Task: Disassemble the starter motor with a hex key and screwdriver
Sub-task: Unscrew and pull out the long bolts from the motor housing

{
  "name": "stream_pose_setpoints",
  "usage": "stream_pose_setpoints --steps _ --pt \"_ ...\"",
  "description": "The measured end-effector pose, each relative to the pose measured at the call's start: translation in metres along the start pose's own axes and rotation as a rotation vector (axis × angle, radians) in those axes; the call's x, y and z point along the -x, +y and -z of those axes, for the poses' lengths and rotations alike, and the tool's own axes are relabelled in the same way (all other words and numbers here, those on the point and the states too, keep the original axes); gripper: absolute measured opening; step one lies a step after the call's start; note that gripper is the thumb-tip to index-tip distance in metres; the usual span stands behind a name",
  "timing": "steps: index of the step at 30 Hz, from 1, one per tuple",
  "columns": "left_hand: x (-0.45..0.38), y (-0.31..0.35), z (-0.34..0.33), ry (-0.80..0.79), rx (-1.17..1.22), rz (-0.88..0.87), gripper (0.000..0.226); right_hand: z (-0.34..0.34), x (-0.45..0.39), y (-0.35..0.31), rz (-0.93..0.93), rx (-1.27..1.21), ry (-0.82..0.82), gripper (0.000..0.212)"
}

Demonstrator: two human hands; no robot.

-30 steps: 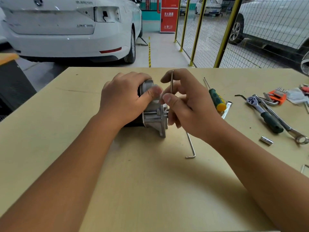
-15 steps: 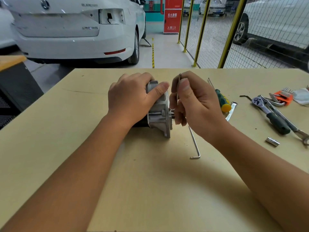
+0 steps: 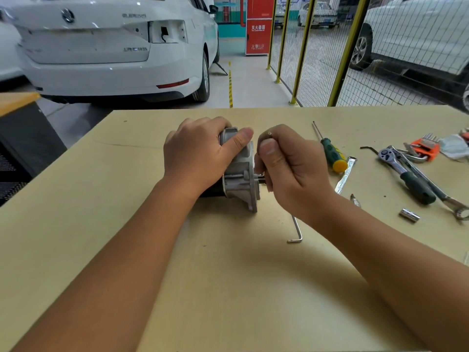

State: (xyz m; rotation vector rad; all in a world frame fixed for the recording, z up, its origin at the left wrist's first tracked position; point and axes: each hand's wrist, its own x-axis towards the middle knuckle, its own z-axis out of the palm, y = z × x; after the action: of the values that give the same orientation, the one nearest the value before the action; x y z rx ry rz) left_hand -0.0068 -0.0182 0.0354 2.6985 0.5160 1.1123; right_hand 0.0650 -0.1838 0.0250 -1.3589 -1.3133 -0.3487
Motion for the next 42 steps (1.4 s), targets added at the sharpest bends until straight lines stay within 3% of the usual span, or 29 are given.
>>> stream_pose_setpoints --steps 3,12,14,21,27,31,42 --pt "0.000 -0.001 0.000 -0.012 0.015 0.010 0.068 0.000 0.005 0.001 0.062 0.012 -0.001 0.038" --pt "-0.001 -0.003 -0.003 0.006 0.022 0.022 0.062 0.002 0.019 0.006 0.291 0.146 -0.082 0.049" --pt "0.000 -0.002 -0.004 0.018 0.023 0.017 0.061 0.003 0.018 0.005 0.242 0.157 -0.089 0.047" --pt "0.001 -0.002 -0.007 0.037 0.014 -0.011 0.058 0.005 -0.023 0.005 -0.202 -0.020 -0.077 0.030" --pt "0.001 -0.003 -0.006 0.042 0.008 -0.034 0.063 0.009 -0.043 0.007 -0.383 -0.116 -0.087 0.036" --pt "0.001 -0.004 -0.006 0.049 0.005 -0.043 0.064 0.009 -0.045 0.007 -0.391 -0.130 -0.101 0.037" --pt "0.002 -0.005 -0.007 0.052 0.028 -0.049 0.064 0.010 -0.036 0.002 -0.176 -0.003 -0.235 0.029"
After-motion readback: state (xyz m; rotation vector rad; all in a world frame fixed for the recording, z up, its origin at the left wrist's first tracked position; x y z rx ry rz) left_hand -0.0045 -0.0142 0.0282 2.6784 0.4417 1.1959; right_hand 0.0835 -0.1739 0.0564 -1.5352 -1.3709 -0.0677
